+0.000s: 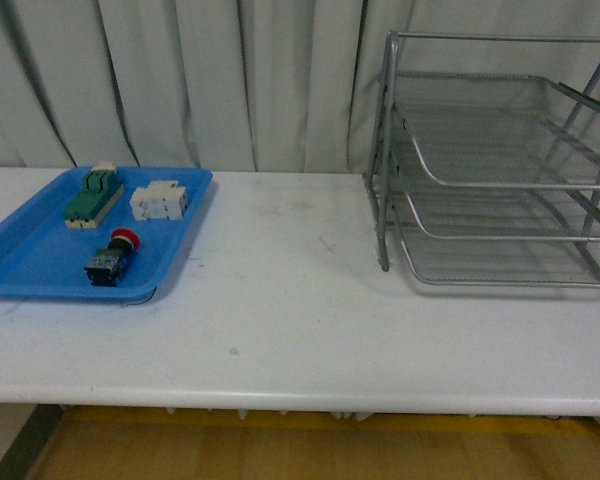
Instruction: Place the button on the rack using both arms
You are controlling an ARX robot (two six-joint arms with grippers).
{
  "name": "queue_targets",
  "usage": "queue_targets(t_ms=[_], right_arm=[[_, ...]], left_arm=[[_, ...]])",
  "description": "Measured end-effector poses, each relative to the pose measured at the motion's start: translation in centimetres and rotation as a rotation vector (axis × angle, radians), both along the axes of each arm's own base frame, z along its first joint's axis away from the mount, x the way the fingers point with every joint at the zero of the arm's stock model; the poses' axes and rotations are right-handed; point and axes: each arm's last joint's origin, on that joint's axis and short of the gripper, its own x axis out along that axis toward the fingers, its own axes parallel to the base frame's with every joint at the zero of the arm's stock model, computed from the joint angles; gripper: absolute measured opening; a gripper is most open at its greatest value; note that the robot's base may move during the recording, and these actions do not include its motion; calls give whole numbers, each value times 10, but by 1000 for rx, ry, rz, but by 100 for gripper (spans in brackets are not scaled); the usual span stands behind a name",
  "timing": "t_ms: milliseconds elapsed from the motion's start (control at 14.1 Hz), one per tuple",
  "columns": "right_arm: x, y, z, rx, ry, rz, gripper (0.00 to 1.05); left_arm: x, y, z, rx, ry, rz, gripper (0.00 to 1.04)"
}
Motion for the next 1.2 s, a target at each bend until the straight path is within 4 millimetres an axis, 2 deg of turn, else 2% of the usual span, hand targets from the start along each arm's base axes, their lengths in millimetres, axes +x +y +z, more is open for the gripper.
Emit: queue_targets(t_ms=[1202], right_arm=[[0, 0, 0, 0, 0, 0, 98]], left_arm=[[0, 0, 0, 0, 0, 0, 98]])
